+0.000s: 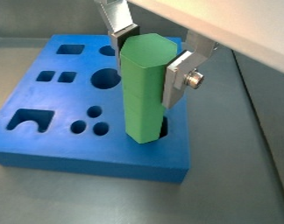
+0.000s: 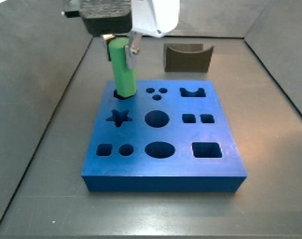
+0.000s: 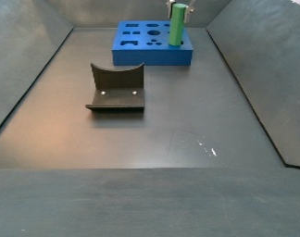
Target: Insert the hexagon object.
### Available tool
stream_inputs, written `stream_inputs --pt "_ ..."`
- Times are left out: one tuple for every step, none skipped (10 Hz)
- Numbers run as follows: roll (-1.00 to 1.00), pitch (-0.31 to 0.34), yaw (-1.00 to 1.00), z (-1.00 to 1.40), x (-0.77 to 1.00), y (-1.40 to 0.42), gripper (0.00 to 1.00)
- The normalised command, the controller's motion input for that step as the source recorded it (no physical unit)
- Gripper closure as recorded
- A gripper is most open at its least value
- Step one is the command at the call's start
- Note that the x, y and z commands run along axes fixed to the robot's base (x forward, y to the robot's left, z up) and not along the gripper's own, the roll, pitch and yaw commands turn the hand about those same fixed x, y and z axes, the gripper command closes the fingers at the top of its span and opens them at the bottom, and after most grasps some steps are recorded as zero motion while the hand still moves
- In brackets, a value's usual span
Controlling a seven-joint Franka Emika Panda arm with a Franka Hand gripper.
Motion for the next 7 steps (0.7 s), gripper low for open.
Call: stream_inputs --pt "0.09 -0.021 0.38 -0.27 -0.07 -0.29 1.00" --pt "0.05 -0.049 0.44 -0.27 -0.11 -0.02 1.00" --pt "0.01 -0.089 0.52 -0.33 -0.16 0.06 1.00" --pt "0.00 -0.119 0.51 -0.42 -0.15 0.11 1.00" --pt "0.00 -0.099 0.29 -0.55 0.00 0.01 1.00" --pt "0.00 -0.100 0.18 -0.60 0.00 0.00 1.00" --pt "-0.07 -0.087 0.09 -0.57 0.01 0.00 1.00"
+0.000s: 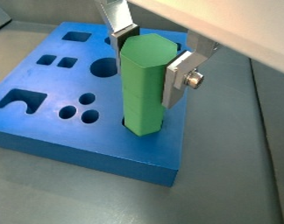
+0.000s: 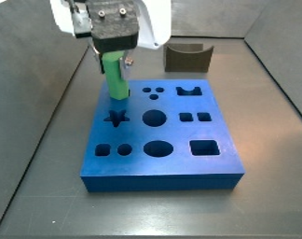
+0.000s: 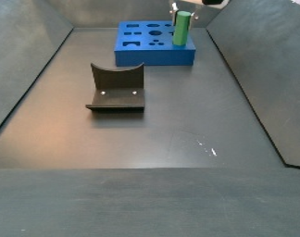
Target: Insert the hexagon object.
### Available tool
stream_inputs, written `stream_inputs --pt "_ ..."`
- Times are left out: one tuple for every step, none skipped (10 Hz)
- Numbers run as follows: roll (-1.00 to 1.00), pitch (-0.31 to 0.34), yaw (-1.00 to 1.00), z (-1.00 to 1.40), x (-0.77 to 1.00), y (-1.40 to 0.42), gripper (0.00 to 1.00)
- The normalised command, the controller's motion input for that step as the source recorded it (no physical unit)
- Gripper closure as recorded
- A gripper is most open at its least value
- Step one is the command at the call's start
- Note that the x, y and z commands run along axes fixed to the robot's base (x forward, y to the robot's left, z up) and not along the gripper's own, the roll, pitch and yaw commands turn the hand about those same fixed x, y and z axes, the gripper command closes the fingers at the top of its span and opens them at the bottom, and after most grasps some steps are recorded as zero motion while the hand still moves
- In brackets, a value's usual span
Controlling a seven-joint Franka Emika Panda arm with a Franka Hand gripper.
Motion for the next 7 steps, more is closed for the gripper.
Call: stream_inputs --pt "-0.07 -0.017 0.00 -0.41 0.03 0.00 1.00" --pt "0.00 0.000 0.00 -0.42 0.05 0.00 1.00" --pt "0.00 0.000 0.00 -0.45 0.07 0.00 1.00" --pt "0.00 0.000 0.00 -0.44 0.07 -0.01 1.00" --pt "-0.02 -0.094 0.00 -0.17 0.00 0.00 1.00" --pt "-0.02 0.000 0.00 0.00 0.00 0.00 1.00" --pt "0.00 0.000 0.00 0.00 0.00 0.00 1.00"
